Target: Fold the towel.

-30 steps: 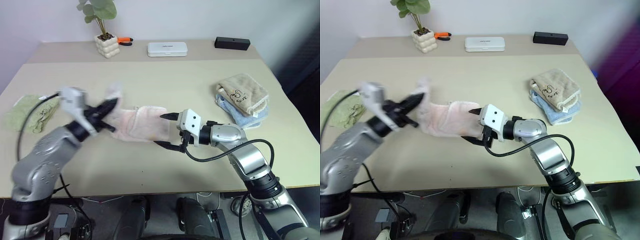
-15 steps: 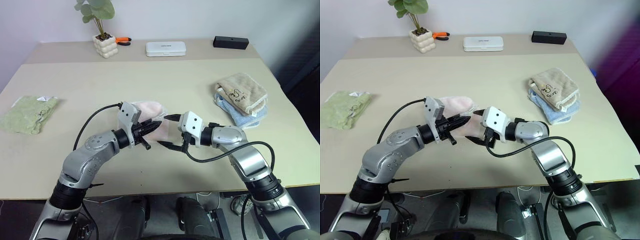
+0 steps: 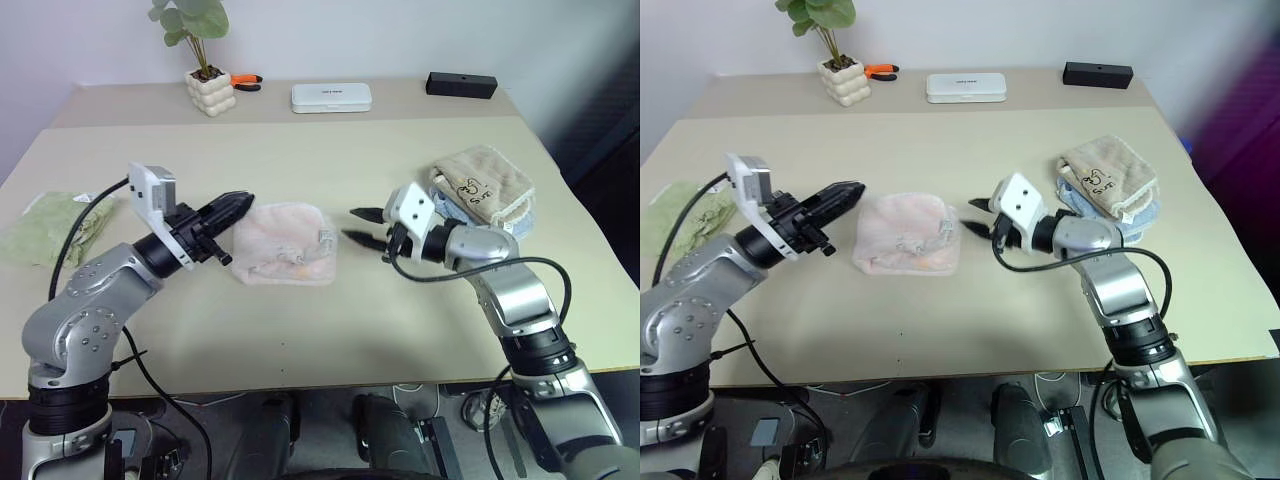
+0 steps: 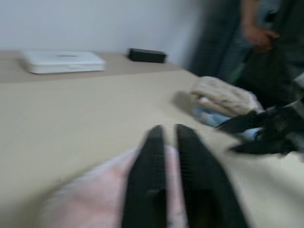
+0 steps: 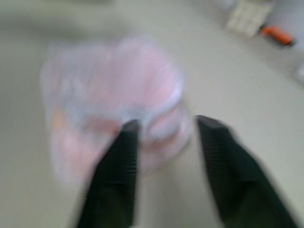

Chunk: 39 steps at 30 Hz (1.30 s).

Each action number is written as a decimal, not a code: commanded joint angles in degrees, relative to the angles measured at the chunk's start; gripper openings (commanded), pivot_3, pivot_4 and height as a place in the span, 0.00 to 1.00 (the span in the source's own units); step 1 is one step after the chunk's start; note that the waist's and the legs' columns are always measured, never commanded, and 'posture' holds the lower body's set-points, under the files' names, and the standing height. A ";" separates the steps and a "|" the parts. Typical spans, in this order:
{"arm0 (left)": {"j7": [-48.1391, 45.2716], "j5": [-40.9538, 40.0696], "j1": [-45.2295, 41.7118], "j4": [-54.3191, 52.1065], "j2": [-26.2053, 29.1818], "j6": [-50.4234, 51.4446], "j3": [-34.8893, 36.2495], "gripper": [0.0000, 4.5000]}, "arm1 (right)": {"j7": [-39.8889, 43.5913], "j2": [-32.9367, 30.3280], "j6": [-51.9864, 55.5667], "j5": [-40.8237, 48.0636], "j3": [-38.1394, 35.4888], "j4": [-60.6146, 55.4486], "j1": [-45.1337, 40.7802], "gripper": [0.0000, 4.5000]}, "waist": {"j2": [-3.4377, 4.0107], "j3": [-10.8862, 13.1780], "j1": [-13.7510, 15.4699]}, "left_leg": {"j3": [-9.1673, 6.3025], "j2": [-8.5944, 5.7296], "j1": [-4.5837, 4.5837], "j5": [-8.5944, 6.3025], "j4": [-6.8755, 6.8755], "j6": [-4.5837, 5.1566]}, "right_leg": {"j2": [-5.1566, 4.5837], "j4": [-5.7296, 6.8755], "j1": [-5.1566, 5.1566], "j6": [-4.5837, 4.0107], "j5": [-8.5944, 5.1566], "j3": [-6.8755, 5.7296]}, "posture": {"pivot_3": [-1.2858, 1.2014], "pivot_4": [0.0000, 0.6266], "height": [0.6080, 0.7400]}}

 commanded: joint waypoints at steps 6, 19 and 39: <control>4.17 15.33 -1.52 6.53 -5.59 -5.80 -11.78 0.00 | -4.94 9.45 4.59 -0.76 6.07 1.88 -4.80 0.01 | 0.00 -0.01 0.03 | 0.00 -0.05 0.00 0.00 -0.03 0.00 | -0.02 0.02 -0.02 0.09 0.06 0.00 | 0.52 0.24 0.91; 1.05 22.61 5.51 8.39 -7.55 -12.37 -13.87 0.00 | -9.50 10.86 8.70 -5.13 8.68 6.48 0.82 0.13 | 0.08 -0.06 -0.13 | 0.02 -0.03 0.01 0.00 -0.05 -0.02 | -0.04 0.12 -0.12 0.08 0.10 0.03 | 0.52 0.24 0.91; 22.14 -10.53 2.88 10.68 -18.43 20.18 7.23 0.97 | 6.32 -1.67 0.90 0.43 7.86 -12.24 4.34 1.00 | -0.01 -0.07 0.28 | -0.04 -0.08 -0.01 0.00 0.11 0.00 | -0.06 0.12 0.01 0.15 0.13 -0.04 | 0.52 0.24 0.91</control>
